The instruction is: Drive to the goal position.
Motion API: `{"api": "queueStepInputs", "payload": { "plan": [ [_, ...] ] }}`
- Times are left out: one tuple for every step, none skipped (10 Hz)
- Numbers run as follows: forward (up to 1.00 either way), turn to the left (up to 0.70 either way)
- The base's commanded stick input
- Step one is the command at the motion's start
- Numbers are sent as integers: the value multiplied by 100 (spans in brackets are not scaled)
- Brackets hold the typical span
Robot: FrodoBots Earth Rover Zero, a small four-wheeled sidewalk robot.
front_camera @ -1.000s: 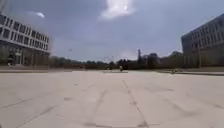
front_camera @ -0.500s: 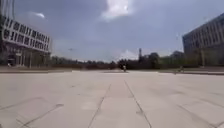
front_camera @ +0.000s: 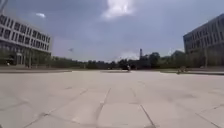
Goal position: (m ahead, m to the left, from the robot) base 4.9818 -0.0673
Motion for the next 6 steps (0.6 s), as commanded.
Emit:
{"api": "queueStepInputs", "payload": {
  "plan": [
    [70, 0],
    [70, 0],
    [70, 0],
    [70, 0],
    [70, 0],
    [70, 0]
  ]
}}
